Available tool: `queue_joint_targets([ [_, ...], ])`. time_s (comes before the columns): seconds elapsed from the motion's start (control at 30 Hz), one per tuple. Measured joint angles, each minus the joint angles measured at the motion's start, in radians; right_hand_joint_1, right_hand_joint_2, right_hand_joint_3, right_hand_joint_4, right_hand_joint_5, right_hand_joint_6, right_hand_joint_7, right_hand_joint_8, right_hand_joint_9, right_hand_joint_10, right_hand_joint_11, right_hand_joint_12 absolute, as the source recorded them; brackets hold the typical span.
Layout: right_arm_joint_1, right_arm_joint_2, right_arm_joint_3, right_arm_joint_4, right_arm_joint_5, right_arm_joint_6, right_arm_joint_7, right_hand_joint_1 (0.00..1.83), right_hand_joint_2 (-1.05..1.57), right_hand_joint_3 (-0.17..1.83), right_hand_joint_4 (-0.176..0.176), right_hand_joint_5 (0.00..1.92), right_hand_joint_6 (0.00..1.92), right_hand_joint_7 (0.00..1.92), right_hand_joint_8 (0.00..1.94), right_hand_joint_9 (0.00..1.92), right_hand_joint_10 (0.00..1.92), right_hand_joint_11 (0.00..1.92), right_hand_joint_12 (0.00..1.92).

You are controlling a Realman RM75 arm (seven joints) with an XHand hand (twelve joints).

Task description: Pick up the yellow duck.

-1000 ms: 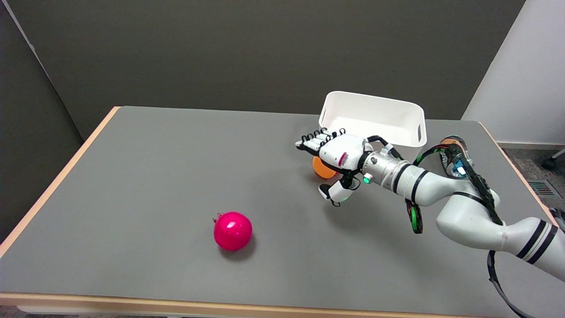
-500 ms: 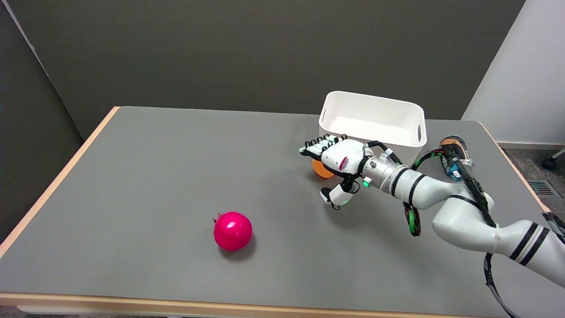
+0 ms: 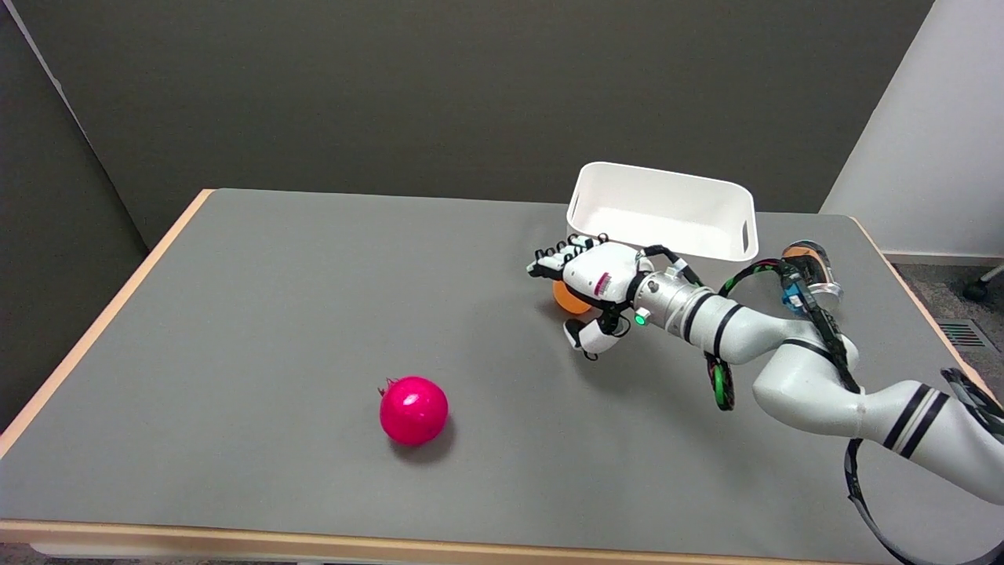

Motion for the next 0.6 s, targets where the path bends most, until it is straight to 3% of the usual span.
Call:
queue_joint_targets([
  [0.6, 0.05, -0.008, -0.045, -0.064, 0.032, 0.04, -0.001, 1.07, 0.84, 0.94, -0.061, 0.22, 0.57, 0.37, 0.61, 0.33, 0.94, 0.12, 1.36],
])
